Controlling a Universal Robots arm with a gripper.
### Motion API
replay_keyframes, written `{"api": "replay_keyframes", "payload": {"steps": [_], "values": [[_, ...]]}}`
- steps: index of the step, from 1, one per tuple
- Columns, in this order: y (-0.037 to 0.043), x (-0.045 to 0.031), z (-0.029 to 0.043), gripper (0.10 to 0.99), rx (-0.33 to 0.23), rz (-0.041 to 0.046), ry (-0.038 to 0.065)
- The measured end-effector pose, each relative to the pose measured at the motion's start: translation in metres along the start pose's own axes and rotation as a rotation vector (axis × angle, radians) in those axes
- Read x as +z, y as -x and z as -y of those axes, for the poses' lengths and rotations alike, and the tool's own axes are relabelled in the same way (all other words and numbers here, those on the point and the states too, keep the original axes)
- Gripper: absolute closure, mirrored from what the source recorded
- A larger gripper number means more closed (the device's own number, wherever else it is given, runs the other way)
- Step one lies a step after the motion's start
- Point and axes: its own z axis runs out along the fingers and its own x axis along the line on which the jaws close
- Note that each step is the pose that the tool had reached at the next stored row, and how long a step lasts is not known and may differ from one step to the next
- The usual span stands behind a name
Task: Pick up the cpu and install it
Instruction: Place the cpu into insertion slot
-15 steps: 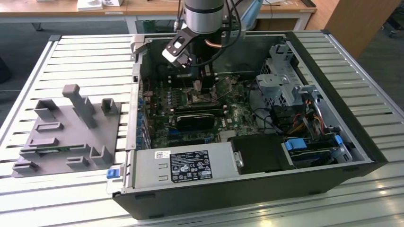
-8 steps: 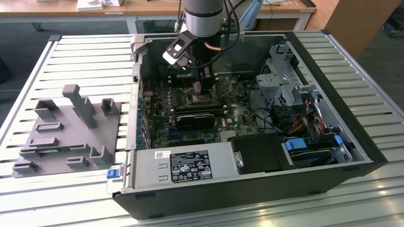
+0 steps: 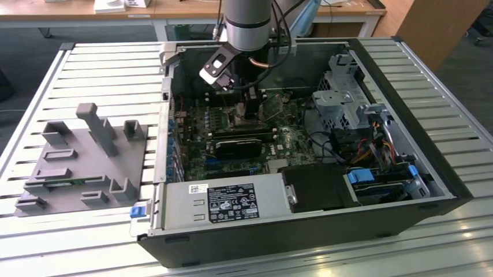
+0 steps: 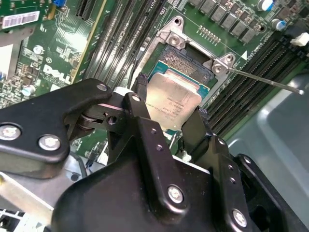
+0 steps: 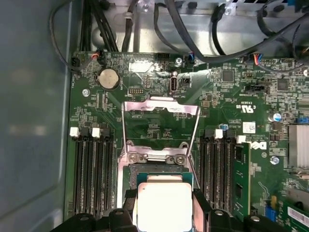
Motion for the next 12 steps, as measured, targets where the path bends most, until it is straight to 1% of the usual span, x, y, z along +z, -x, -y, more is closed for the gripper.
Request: {"api": "replay_keyframes", "payload": {"steps": [1,4,12], "values": [[0.0,0.0016,0.0001,0.545,0.0,0.0001,0.0],[-0.0001,0.0061,0.0003,0.545,0.0,0.0039,0.0],[-0.0009,0.0137,0.0011,0.545,0.009,0.0046,0.0]]}}
